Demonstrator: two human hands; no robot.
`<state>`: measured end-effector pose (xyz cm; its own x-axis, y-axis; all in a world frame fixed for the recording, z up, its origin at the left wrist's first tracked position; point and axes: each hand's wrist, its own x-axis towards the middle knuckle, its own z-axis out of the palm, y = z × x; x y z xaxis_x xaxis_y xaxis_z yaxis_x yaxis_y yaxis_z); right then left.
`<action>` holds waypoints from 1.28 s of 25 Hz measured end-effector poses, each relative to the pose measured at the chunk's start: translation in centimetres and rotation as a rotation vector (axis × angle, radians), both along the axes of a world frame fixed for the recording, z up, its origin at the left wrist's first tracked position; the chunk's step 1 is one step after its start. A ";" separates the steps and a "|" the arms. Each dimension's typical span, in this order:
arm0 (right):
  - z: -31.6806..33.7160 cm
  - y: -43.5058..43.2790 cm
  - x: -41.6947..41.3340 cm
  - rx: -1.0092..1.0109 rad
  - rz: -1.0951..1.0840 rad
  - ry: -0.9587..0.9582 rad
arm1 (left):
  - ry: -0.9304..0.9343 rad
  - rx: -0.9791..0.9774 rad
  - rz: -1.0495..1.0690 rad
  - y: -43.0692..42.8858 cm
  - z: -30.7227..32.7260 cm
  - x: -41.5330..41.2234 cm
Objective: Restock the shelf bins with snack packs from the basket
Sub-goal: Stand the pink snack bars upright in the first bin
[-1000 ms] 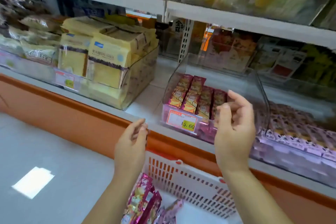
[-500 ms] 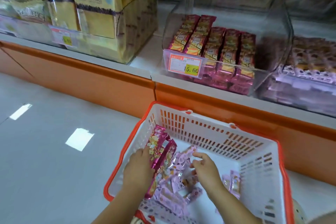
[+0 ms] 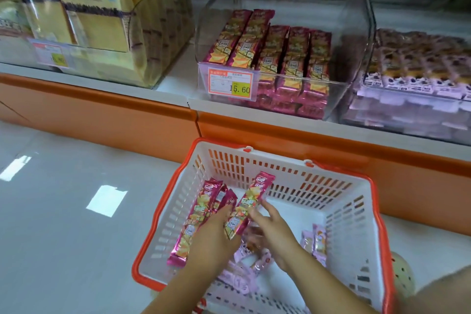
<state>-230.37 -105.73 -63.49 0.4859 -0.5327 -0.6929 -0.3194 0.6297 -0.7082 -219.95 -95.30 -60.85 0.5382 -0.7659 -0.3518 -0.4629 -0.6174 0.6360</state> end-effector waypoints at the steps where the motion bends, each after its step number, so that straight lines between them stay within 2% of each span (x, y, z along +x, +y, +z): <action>1: -0.1 -0.2 0.0 0.013 -0.052 -0.029 | 0.034 -0.048 -0.027 -0.1 0.9 -0.8; 4: 0.2 -1.1 -0.4 0.026 -0.126 -0.102 | 0.246 -0.126 0.013 -0.1 2.1 -1.5; 8: 1.1 -1.5 -0.9 -0.001 -0.128 -0.156 | 0.571 -0.053 0.092 0.6 1.8 0.0; 16: 2.0 -1.1 -1.7 -0.090 -0.026 -0.117 | 0.665 -0.057 0.114 1.3 1.6 0.1; 20: 5.4 -0.4 -1.1 -0.285 0.009 -0.096 | 0.692 -0.173 0.182 0.8 2.6 0.6; 23: 10.2 0.2 -0.1 -0.520 -0.019 -0.114 | 0.747 -0.237 0.176 -0.6 5.0 2.3; 26: 16.1 -0.7 1.0 -0.732 -0.081 -0.159 | 0.621 -0.466 0.174 -2.4 9.6 4.2; 29: 22.5 -4.7 2.5 -0.937 -0.150 -0.239 | 0.359 -0.705 0.245 -4.5 14.5 6.4; 32: 27.0 -10.0 5.0 -1.011 -0.214 -0.255 | 0.112 -0.757 0.231 -7.2 16.8 9.1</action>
